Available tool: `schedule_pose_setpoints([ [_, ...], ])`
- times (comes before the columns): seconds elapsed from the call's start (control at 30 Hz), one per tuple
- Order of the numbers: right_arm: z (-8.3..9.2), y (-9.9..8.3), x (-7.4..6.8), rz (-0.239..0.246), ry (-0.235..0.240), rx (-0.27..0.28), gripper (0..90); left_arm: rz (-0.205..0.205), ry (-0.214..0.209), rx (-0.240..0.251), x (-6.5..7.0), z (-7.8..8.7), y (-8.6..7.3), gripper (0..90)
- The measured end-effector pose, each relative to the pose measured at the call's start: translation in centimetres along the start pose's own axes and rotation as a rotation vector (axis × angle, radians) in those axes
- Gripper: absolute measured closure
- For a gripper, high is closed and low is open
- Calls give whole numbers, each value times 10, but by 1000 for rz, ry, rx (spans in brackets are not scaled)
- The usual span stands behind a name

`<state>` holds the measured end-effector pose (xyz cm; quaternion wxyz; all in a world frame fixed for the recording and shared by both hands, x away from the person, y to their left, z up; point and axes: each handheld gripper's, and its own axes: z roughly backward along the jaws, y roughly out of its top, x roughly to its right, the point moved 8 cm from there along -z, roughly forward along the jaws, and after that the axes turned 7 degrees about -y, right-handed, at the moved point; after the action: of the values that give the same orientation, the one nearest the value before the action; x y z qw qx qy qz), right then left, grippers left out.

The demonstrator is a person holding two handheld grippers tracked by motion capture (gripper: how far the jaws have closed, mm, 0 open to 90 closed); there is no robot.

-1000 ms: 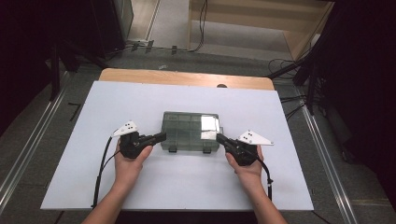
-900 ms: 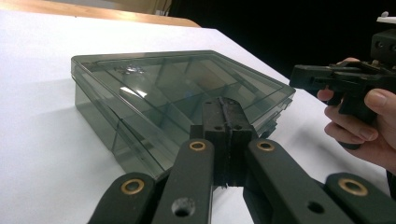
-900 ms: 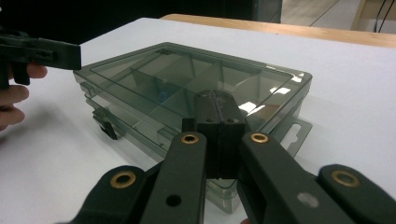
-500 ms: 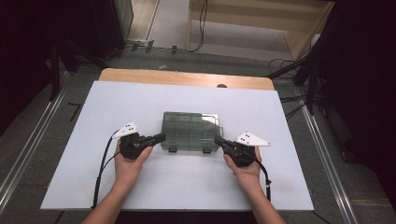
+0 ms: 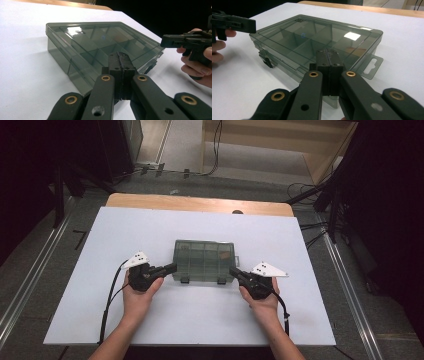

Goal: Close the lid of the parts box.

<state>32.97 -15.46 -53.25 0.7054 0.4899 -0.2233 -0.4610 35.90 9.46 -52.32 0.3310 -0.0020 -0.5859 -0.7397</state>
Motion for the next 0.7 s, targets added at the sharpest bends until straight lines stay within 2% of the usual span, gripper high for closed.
schedule_pose_setpoints([
  [0.43,-4,-5,2,8,-2,-3,881,-8,4,-20,0,-3,-4,900],
  [0.57,-5,-7,2,10,-8,13,882,-48,36,-30,2,-4,-5,900],
  [0.6,-5,-8,2,14,-11,5,882,-53,54,-62,1,-6,-9,900],
  [0.63,-8,-12,2,35,-20,0,882,-59,42,-50,2,-8,-10,900],
  [0.7,-8,-12,1,44,-26,12,882,-73,63,-57,4,-8,-10,900],
])
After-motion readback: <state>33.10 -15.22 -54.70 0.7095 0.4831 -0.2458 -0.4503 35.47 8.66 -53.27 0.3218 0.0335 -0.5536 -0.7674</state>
